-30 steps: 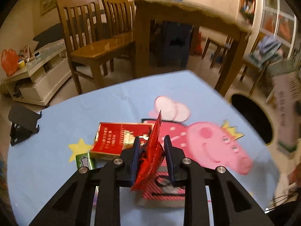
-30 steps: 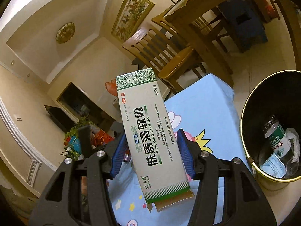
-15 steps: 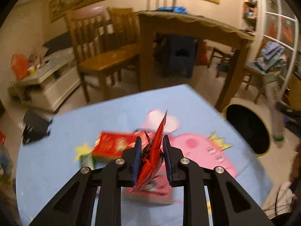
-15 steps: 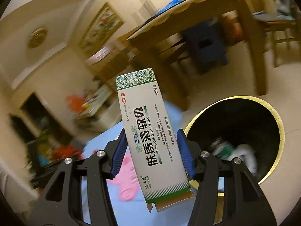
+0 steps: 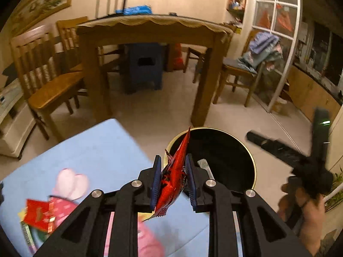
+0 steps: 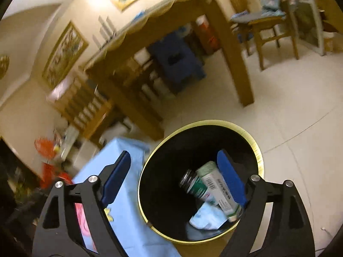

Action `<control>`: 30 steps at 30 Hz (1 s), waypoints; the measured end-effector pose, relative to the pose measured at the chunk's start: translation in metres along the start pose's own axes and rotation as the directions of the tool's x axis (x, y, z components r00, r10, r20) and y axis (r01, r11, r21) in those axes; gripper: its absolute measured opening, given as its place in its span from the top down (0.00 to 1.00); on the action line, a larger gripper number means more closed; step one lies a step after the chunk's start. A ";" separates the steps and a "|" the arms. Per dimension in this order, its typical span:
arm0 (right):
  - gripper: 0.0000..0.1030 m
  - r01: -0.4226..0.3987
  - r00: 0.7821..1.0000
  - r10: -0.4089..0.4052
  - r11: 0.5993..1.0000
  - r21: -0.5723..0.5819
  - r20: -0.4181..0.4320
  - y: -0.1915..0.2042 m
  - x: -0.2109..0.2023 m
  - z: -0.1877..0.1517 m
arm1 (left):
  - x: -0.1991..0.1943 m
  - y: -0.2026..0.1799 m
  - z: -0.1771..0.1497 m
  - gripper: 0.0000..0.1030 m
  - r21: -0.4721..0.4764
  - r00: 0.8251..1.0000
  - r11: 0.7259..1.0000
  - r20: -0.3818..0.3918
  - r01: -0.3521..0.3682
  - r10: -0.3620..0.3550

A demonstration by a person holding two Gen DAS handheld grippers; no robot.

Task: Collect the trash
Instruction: 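Carry box and wrapper over the black bin and open both tools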

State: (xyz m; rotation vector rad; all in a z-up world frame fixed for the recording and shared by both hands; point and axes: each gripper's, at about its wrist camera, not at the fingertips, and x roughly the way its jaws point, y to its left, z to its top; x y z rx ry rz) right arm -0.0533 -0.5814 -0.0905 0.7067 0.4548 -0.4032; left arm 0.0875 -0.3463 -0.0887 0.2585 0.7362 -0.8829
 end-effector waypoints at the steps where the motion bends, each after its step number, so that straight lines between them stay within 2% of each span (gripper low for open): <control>1: 0.17 0.004 1.000 -0.004 1.000 0.015 0.027 -0.003 -0.008 0.003 | 0.010 -0.008 0.003 0.79 0.008 1.000 1.000 -0.011 0.010 -0.010; 5: 0.15 0.025 0.989 -0.037 0.996 0.089 0.144 -0.020 -0.046 0.010 | 0.043 -0.040 0.011 0.79 0.051 0.999 0.998 -0.043 0.036 -0.034; 9: 0.14 0.019 0.979 -0.044 0.992 0.127 0.201 -0.039 -0.061 0.024 | 0.067 -0.070 0.020 0.76 0.101 0.997 0.994 -0.061 0.048 -0.042; 11: 0.14 0.015 0.975 -0.045 0.991 0.136 0.218 -0.045 -0.066 0.028 | 0.075 -0.078 0.022 0.70 0.112 0.996 0.992 -0.071 0.052 -0.044; 12: 0.13 0.015 0.974 -0.045 0.990 0.137 0.222 -0.051 -0.065 0.034 | 0.080 -0.081 0.023 0.63 0.117 0.997 0.992 -0.073 0.040 -0.032; 13: 0.13 0.016 0.974 -0.046 0.991 0.136 0.223 -0.053 -0.066 0.036 | 0.082 -0.080 0.022 0.50 0.119 0.997 0.992 -0.074 0.034 -0.026; 15: 0.13 0.016 0.974 -0.046 0.991 0.135 0.220 -0.054 -0.067 0.037 | 0.087 -0.079 0.019 0.31 0.118 0.996 0.993 -0.086 0.030 -0.020; 16: 0.13 0.016 0.975 -0.045 0.991 0.133 0.219 -0.056 -0.067 0.038 | 0.088 -0.079 0.018 0.31 0.117 0.996 0.993 -0.085 0.017 -0.007; 20: 0.12 0.017 0.976 -0.040 0.994 0.110 0.216 -0.048 -0.063 0.037 | 0.077 -0.063 0.005 0.31 0.091 0.994 0.996 -0.106 0.022 -0.012; 23: 0.11 -0.013 0.983 0.002 0.998 0.061 0.182 -0.034 -0.053 0.034 | 0.049 -0.044 -0.013 0.29 0.065 0.994 0.998 -0.106 0.006 0.001; 25: 0.11 -0.052 0.989 0.053 0.999 -0.011 0.140 -0.016 -0.043 0.028 | 0.024 -0.030 -0.030 0.21 0.043 0.996 0.999 -0.091 -0.010 0.014; 27: 0.11 -0.091 0.991 0.100 0.991 -0.102 0.086 0.010 -0.031 0.019 | -0.010 -0.007 -0.058 0.17 0.023 0.997 0.999 -0.065 -0.047 0.048; 29: 0.11 -0.128 0.991 0.135 0.968 -0.214 0.016 0.045 -0.016 0.002 | -0.034 0.013 -0.080 0.13 0.013 0.995 0.996 -0.056 -0.088 0.088; 30: 0.11 -0.148 0.989 0.149 0.954 -0.260 -0.018 0.061 -0.009 -0.008 | -0.050 0.031 -0.099 0.12 0.003 0.990 0.991 -0.058 -0.130 0.130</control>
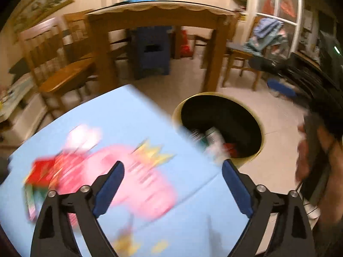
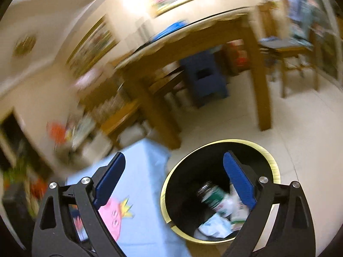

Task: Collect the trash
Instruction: 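Carry box and wrapper over the black bin and open both tools, then grasp the red-checked playing card with the right tool while the left tool grasps the green gum pack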

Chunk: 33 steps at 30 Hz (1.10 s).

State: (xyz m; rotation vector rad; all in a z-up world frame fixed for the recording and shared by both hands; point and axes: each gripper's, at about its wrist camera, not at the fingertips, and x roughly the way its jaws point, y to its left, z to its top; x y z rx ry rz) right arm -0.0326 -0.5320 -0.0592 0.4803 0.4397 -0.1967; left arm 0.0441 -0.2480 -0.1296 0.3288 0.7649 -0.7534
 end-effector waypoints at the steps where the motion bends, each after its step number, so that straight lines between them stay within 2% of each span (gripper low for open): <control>1: 0.11 -0.033 0.999 0.031 0.998 -0.057 -0.041 0.020 0.012 -0.007 | -0.010 0.019 -0.015 0.12 -0.015 0.999 0.999 -0.002 -0.041 0.041; 4: 0.11 -0.096 0.986 0.063 0.970 -0.223 -0.154 0.079 0.042 -0.034 | -0.036 0.072 -0.052 0.12 -0.075 0.987 0.984 -0.005 -0.159 0.159; 6: 0.08 -0.139 0.975 0.074 0.939 -0.313 -0.212 0.115 0.055 -0.055 | -0.056 0.115 -0.075 0.11 -0.137 0.967 0.957 -0.006 -0.255 0.256; 8: 0.05 -0.185 0.962 0.088 0.907 -0.378 -0.258 0.148 0.064 -0.076 | -0.072 0.148 -0.090 0.11 -0.188 0.942 0.924 -0.006 -0.332 0.337; 12: 0.05 -0.280 0.927 0.129 0.863 -0.421 -0.351 0.201 0.076 -0.111 | -0.100 0.195 -0.113 0.08 -0.273 0.872 0.840 0.008 -0.470 0.490; 13: 0.05 -0.293 0.921 0.130 0.852 -0.433 -0.367 0.211 0.076 -0.120 | -0.106 0.200 -0.116 0.06 -0.297 0.864 0.826 0.009 -0.479 0.504; 15: 0.05 -0.296 0.918 0.108 0.828 -0.477 -0.383 0.239 0.077 -0.138 | -0.112 0.209 -0.116 0.07 -0.336 0.870 0.822 0.016 -0.460 0.493; 18: 0.05 -0.320 0.906 0.081 0.774 -0.546 -0.416 0.267 0.084 -0.160 | -0.117 0.209 -0.115 0.06 -0.338 0.869 0.825 0.038 -0.453 0.493; 20: 0.05 -0.317 0.903 0.035 0.726 -0.610 -0.427 0.285 0.093 -0.165 | -0.118 0.207 -0.113 0.06 -0.340 0.881 0.838 0.052 -0.427 0.470; 22: 0.05 -0.341 0.880 -0.013 0.677 -0.652 -0.475 0.301 0.108 -0.168 | -0.120 0.206 -0.116 0.06 -0.344 0.891 0.847 0.057 -0.406 0.450; 24: 0.05 -0.343 0.871 -0.057 0.641 -0.687 -0.488 0.308 0.121 -0.171 | -0.122 0.209 -0.120 0.06 -0.364 0.900 0.850 0.064 -0.381 0.431; 28: 0.05 -0.361 0.845 -0.084 0.640 -0.678 -0.528 0.315 0.147 -0.174 | -0.127 0.220 -0.124 0.06 -0.413 0.913 0.847 0.078 -0.336 0.400; 31: 0.05 -0.392 0.807 -0.099 0.648 -0.653 -0.582 0.319 0.164 -0.178 | -0.129 0.226 -0.125 0.06 -0.432 0.918 0.843 0.078 -0.320 0.389; 33: 0.05 -0.408 0.790 -0.095 0.657 -0.634 -0.606 0.318 0.169 -0.180 | -0.130 0.227 -0.126 0.06 -0.441 0.919 0.841 0.080 -0.315 0.386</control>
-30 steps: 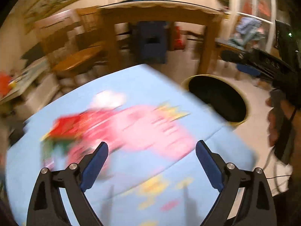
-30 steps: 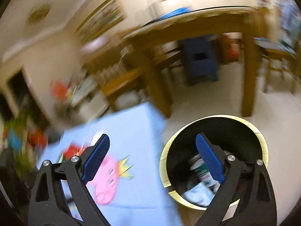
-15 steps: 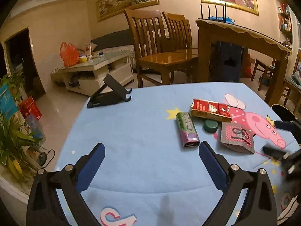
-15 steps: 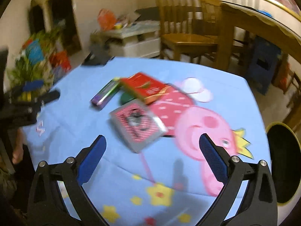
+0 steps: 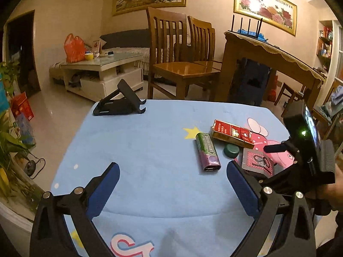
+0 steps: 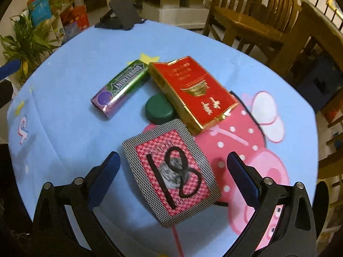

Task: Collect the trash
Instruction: 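Grasp the red-checked playing card with the right tool while the left tool grasps the green gum pack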

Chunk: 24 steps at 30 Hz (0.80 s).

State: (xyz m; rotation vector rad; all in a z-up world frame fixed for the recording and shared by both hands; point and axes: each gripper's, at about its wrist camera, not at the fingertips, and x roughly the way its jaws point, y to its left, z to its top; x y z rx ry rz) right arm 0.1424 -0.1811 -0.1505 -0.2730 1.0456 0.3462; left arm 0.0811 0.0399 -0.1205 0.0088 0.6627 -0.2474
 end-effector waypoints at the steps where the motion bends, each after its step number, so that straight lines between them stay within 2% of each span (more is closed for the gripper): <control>1: 0.05 -0.018 1.000 0.018 1.000 0.017 -0.011 -0.003 0.002 0.000 | -0.001 0.001 0.000 0.06 -0.002 1.000 1.000 0.002 0.001 -0.001; 3: 0.05 -0.058 0.998 0.060 0.997 0.058 -0.034 -0.010 0.005 -0.001 | -0.002 0.001 0.000 0.06 -0.004 1.000 1.000 0.005 0.003 -0.003; 11: 0.05 -0.033 0.999 0.035 0.999 0.042 -0.033 -0.005 0.005 0.002 | -0.002 0.002 0.001 0.06 -0.011 1.000 1.000 0.000 0.006 -0.006; 13: 0.10 -0.030 0.999 0.031 0.998 0.046 -0.018 0.000 0.005 0.002 | -0.001 0.002 0.002 0.06 -0.009 1.000 1.000 -0.003 0.002 -0.002; 14: 0.18 -0.035 0.999 0.035 0.999 0.042 -0.003 0.002 0.001 -0.001 | 0.000 0.002 0.002 0.06 -0.010 1.000 1.000 -0.005 0.001 -0.001; 15: 0.34 -0.040 0.999 0.040 0.999 0.032 0.008 0.005 -0.001 -0.003 | 0.002 0.003 0.002 0.06 -0.009 1.000 1.000 -0.009 0.000 0.000; 16: 0.39 -0.037 0.999 0.036 0.999 0.019 0.017 0.010 -0.006 -0.005 | 0.002 0.003 0.002 0.06 -0.010 1.000 1.000 -0.012 -0.002 0.001; 19: 0.42 -0.027 1.000 0.027 1.000 -0.013 0.012 0.023 -0.014 -0.013 | 0.008 0.004 0.001 0.06 -0.018 0.999 1.000 -0.033 -0.002 0.001; 22: 0.42 -0.049 0.999 0.049 0.999 -0.016 0.020 0.029 -0.022 -0.025 | 0.015 0.006 -0.001 0.06 -0.033 0.998 0.999 -0.063 -0.006 0.004; 24: 0.43 -0.094 0.995 0.093 0.995 0.024 0.047 0.024 -0.031 -0.035 | 0.020 0.006 -0.002 0.06 -0.039 0.996 0.999 -0.085 -0.005 0.002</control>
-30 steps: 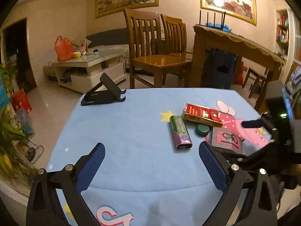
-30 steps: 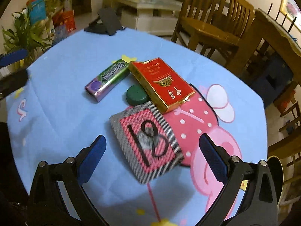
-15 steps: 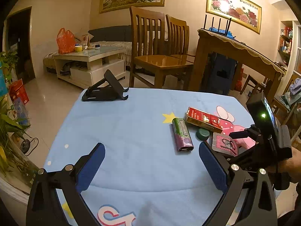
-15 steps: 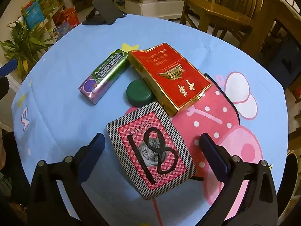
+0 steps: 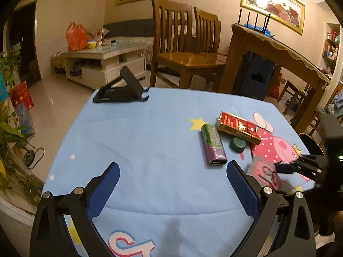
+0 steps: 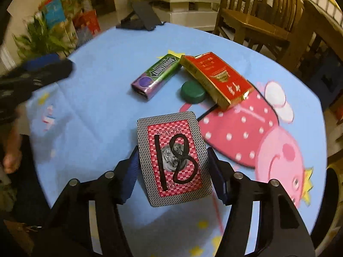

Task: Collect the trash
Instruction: 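Grasp the red-checked playing card with the right tool while the left tool grasps the green gum pack, then carry card and gum pack over the bin and open both tools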

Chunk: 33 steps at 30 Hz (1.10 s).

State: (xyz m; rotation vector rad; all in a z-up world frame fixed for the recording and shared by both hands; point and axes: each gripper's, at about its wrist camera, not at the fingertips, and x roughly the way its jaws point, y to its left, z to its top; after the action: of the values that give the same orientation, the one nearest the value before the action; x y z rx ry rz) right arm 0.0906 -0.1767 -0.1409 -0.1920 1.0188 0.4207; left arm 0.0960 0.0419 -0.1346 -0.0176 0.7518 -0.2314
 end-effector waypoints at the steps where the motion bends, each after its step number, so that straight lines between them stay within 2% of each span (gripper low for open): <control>1: 0.43 -0.020 0.999 0.019 0.999 0.033 0.027 -0.005 -0.008 -0.004 | 0.003 0.000 0.000 0.06 0.000 1.000 1.000 -0.011 0.002 -0.002; 4: 0.42 -0.079 0.989 0.059 0.985 0.156 0.132 -0.031 -0.037 -0.023 | 0.017 -0.008 -0.001 0.06 0.016 0.996 0.999 -0.069 0.049 -0.048; 6: 0.42 -0.083 0.981 0.043 0.975 0.207 0.190 -0.047 -0.053 -0.039 | 0.030 -0.021 0.003 0.06 0.038 0.991 0.996 -0.112 0.080 -0.075; 11: 0.42 -0.123 0.960 0.025 0.931 0.343 0.279 -0.089 -0.072 -0.077 | 0.059 -0.050 0.022 0.06 0.109 0.992 0.992 -0.120 0.061 -0.048; 14: 0.42 -0.120 0.953 0.007 0.927 0.356 0.302 -0.101 -0.085 -0.080 | 0.078 -0.059 0.031 0.07 0.109 0.988 0.992 -0.144 0.071 -0.055; 15: 0.42 -0.119 0.949 0.002 0.927 0.356 0.314 -0.103 -0.091 -0.081 | 0.086 -0.059 0.032 0.10 0.104 0.987 0.993 -0.154 0.051 -0.034; 17: 0.42 -0.138 0.943 0.009 0.920 0.366 0.334 -0.108 -0.098 -0.084 | 0.101 -0.057 0.033 0.20 0.086 0.982 0.995 -0.187 0.047 -0.030; 18: 0.42 -0.146 0.941 0.014 0.918 0.370 0.339 -0.109 -0.099 -0.086 | 0.107 -0.057 0.032 0.32 0.088 0.978 0.995 -0.208 0.051 -0.031; 20: 0.41 -0.151 0.938 0.016 0.919 0.365 0.347 -0.109 -0.104 -0.087 | 0.110 -0.066 0.031 0.46 0.146 0.982 0.989 -0.190 0.019 0.010; 22: 0.41 -0.152 0.933 0.014 0.922 0.357 0.361 -0.109 -0.111 -0.087 | 0.109 -0.076 0.030 0.70 0.204 0.984 0.979 -0.179 0.013 0.024; 24: 0.41 -0.148 0.927 0.005 0.924 0.354 0.375 -0.109 -0.117 -0.086 | 0.107 -0.080 0.026 0.70 0.217 0.985 0.976 -0.167 -0.003 0.040; 30: 0.41 -0.135 0.915 -0.027 0.920 0.369 0.404 -0.114 -0.130 -0.090 | 0.083 -0.054 0.014 0.71 0.105 0.983 0.994 -0.183 0.037 -0.018; 33: 0.41 -0.126 0.908 -0.049 0.916 0.382 0.417 -0.118 -0.138 -0.095 | 0.052 -0.053 0.003 0.71 0.128 0.992 0.992 -0.122 -0.023 0.039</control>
State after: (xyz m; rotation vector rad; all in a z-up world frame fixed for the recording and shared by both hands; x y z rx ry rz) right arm 0.0044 -0.3509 -0.0762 0.2845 0.6613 0.2627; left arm 0.1240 -0.0214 -0.1620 0.1297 0.8592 -0.2515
